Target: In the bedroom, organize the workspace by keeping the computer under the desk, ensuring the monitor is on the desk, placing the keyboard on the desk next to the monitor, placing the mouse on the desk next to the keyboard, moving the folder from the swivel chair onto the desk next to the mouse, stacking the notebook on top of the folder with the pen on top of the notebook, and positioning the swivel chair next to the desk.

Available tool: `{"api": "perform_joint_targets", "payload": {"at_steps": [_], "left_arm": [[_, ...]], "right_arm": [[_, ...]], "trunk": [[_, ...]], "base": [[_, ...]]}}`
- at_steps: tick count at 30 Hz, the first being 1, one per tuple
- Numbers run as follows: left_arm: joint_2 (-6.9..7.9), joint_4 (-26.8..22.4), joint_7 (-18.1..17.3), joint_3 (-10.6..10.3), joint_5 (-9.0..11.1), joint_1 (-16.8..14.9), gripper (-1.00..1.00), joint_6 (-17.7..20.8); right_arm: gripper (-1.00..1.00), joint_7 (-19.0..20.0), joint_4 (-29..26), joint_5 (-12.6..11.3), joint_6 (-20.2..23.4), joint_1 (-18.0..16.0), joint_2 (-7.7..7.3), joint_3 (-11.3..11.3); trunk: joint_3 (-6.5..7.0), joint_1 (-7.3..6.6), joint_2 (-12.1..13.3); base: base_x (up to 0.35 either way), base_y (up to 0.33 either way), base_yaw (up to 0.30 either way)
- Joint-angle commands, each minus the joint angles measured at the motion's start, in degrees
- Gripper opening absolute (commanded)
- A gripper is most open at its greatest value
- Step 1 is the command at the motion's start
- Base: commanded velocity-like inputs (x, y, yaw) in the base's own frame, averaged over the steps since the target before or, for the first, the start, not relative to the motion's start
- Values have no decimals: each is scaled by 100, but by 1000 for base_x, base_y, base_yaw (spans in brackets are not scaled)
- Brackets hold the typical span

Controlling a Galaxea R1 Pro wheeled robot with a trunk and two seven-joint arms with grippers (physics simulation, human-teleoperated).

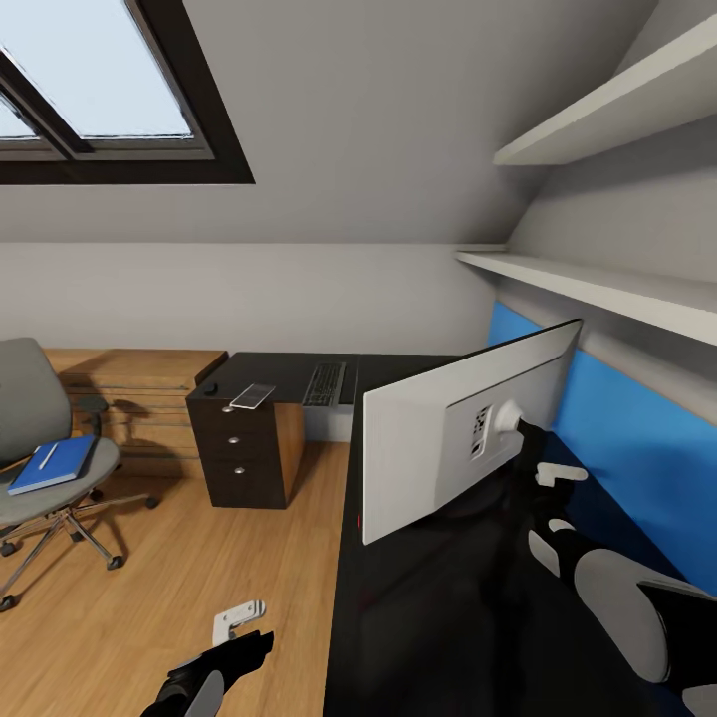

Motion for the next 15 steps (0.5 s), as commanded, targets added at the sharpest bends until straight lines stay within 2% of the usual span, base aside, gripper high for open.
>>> {"api": "perform_joint_targets", "payload": {"at_steps": [1, 8, 15], "left_arm": [[8, -10, 57, -26, 60, -4, 100, 11], [8, -10, 57, -26, 60, -4, 100, 11], [8, -10, 57, -26, 67, -4, 100, 11]], "right_arm": [[100, -27, 7, 62, -14, -6, 0, -37], [100, -27, 7, 63, -14, -6, 0, -33], [100, -27, 7, 63, -15, -6, 0, -32]], "trunk": [[-7, 0, -5], [-7, 0, -5], [-7, 0, -5]], "base": [[0, 0, 0], [-13, 0, 0], [-134, 0, 0]]}}
